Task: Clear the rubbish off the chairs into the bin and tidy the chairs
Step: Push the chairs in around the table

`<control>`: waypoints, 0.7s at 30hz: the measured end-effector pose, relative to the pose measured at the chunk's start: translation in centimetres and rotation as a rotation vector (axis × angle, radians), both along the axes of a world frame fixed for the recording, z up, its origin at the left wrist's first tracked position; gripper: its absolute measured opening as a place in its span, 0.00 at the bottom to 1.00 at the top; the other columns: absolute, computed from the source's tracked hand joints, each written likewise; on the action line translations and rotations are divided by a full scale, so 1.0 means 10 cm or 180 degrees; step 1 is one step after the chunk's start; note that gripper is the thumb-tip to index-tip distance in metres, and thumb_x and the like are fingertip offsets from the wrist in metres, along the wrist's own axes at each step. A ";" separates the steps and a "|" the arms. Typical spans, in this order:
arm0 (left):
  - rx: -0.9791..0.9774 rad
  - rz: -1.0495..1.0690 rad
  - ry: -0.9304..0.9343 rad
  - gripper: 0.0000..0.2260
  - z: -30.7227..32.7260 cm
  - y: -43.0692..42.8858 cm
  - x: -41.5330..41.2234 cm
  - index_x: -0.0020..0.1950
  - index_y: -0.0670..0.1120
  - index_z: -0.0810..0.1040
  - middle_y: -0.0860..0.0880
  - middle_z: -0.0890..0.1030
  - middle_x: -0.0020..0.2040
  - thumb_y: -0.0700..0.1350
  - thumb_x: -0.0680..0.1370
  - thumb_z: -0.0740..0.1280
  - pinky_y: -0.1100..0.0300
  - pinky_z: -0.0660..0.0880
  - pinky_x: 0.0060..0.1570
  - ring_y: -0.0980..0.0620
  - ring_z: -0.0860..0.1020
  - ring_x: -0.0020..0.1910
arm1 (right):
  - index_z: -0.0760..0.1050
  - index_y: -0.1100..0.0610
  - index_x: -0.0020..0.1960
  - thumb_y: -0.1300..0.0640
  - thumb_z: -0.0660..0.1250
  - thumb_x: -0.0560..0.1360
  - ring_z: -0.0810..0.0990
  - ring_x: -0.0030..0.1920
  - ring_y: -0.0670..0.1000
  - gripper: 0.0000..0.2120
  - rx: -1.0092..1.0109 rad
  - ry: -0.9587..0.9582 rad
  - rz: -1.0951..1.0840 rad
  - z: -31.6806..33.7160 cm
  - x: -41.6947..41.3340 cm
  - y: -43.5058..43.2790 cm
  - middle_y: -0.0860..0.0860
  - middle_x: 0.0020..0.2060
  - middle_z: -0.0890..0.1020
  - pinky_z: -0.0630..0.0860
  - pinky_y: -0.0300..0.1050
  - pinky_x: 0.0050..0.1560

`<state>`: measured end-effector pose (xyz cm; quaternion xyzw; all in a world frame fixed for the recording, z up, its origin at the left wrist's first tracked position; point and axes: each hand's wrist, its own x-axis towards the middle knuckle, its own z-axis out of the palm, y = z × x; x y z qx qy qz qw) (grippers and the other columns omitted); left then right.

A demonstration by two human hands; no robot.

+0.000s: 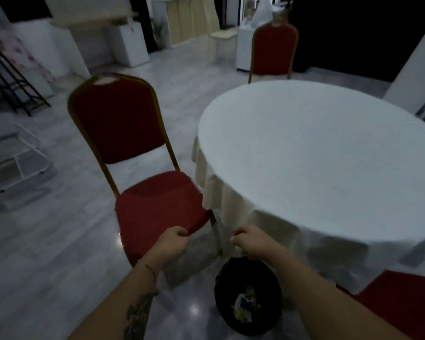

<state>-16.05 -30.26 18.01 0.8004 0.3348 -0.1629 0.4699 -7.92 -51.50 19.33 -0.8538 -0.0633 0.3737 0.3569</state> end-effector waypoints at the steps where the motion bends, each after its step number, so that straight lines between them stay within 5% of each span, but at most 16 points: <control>1: 0.0090 0.0100 -0.0146 0.13 0.28 0.10 -0.05 0.59 0.48 0.77 0.46 0.81 0.53 0.43 0.75 0.64 0.49 0.79 0.57 0.47 0.81 0.51 | 0.80 0.61 0.53 0.55 0.65 0.76 0.79 0.41 0.53 0.12 0.0097 -0.0201 0.0043 0.23 0.00 0.09 0.54 0.41 0.80 0.72 0.43 0.37; 4: 0.0381 0.0100 -0.0486 0.14 0.85 0.38 -0.11 0.62 0.48 0.77 0.47 0.80 0.57 0.43 0.77 0.64 0.51 0.78 0.56 0.48 0.80 0.52 | 0.76 0.59 0.65 0.54 0.65 0.77 0.78 0.48 0.52 0.19 0.0217 -0.0559 0.0189 0.84 -0.01 0.36 0.57 0.55 0.80 0.75 0.48 0.48; 7: 0.0615 0.0128 -0.0767 0.14 1.38 0.79 -0.25 0.63 0.47 0.77 0.46 0.80 0.57 0.43 0.77 0.63 0.55 0.79 0.50 0.50 0.81 0.49 | 0.65 0.57 0.77 0.51 0.64 0.78 0.74 0.67 0.56 0.29 0.0273 -0.0950 0.0359 1.36 -0.06 0.77 0.57 0.71 0.73 0.72 0.48 0.62; 12: 0.0978 0.0047 -0.1025 0.16 2.10 1.71 -0.38 0.67 0.47 0.74 0.46 0.78 0.57 0.45 0.80 0.61 0.56 0.74 0.48 0.49 0.78 0.51 | 0.61 0.56 0.78 0.50 0.65 0.77 0.77 0.53 0.50 0.31 0.0477 -0.1338 0.0534 1.91 -0.08 1.68 0.56 0.67 0.75 0.73 0.38 0.43; 15: 0.1307 0.0022 -0.1144 0.17 2.46 2.37 -0.46 0.68 0.47 0.73 0.46 0.75 0.65 0.45 0.79 0.61 0.59 0.72 0.49 0.48 0.76 0.56 | 0.59 0.55 0.79 0.52 0.65 0.78 0.76 0.53 0.50 0.32 0.0639 -0.1572 0.0493 2.18 -0.07 2.33 0.58 0.70 0.71 0.72 0.43 0.48; 18: 0.1562 -0.0010 -0.1259 0.16 2.66 2.95 -0.53 0.66 0.47 0.74 0.47 0.77 0.58 0.44 0.79 0.60 0.62 0.71 0.40 0.51 0.76 0.47 | 0.61 0.57 0.77 0.55 0.67 0.78 0.73 0.46 0.47 0.30 0.0863 -0.1705 0.0405 2.35 -0.05 2.89 0.56 0.59 0.73 0.72 0.41 0.43; 21: 0.1746 -0.0110 -0.1147 0.15 2.77 3.39 -0.58 0.64 0.46 0.75 0.46 0.77 0.54 0.43 0.78 0.61 0.58 0.75 0.44 0.48 0.76 0.48 | 0.58 0.57 0.79 0.55 0.67 0.78 0.71 0.50 0.49 0.33 0.0795 -0.1710 0.0362 2.39 -0.02 3.32 0.58 0.67 0.70 0.71 0.39 0.43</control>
